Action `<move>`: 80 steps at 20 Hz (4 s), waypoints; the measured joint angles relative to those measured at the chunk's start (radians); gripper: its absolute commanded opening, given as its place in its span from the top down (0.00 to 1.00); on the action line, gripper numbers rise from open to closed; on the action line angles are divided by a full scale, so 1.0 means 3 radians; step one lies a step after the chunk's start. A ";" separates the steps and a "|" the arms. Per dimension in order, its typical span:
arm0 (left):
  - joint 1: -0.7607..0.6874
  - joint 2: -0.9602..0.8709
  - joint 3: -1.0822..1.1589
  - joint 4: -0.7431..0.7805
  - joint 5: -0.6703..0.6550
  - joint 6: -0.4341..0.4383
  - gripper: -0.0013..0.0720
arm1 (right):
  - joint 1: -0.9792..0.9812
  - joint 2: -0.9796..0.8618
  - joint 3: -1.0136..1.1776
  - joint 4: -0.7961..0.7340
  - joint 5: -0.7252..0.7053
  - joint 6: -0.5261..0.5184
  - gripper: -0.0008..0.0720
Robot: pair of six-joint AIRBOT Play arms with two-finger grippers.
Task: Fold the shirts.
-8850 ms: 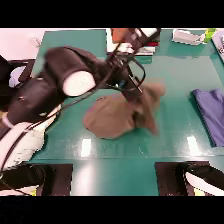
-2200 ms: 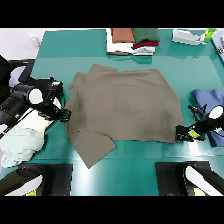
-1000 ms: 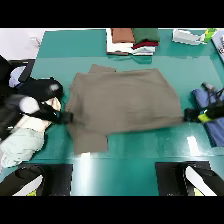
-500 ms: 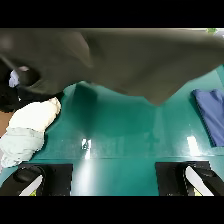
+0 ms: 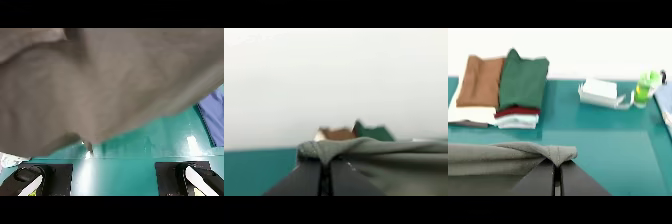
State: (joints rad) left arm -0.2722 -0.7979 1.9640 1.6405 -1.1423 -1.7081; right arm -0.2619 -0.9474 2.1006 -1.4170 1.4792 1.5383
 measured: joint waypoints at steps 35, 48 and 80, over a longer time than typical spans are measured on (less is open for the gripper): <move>0.0039 -0.3237 -0.1071 -0.0032 -0.0451 0.0387 0.27 | 0.0031 -0.1544 -0.3136 0.0175 -0.0940 -0.0183 0.45; 0.0041 -0.1643 -0.2726 -0.0135 -0.0674 -0.0168 0.26 | 0.0031 -0.0768 -0.3213 0.0207 -0.0732 -0.0187 0.46; -0.0643 -0.0585 -0.4261 -0.0785 0.0378 -0.0676 0.95 | -0.0366 -0.0177 -0.3852 0.0182 -0.0228 -0.0240 0.29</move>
State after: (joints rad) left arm -0.4652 -0.9733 0.6857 1.4052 -1.0290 -1.9110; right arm -0.3717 -1.0004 0.9451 -1.3624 1.4109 1.4662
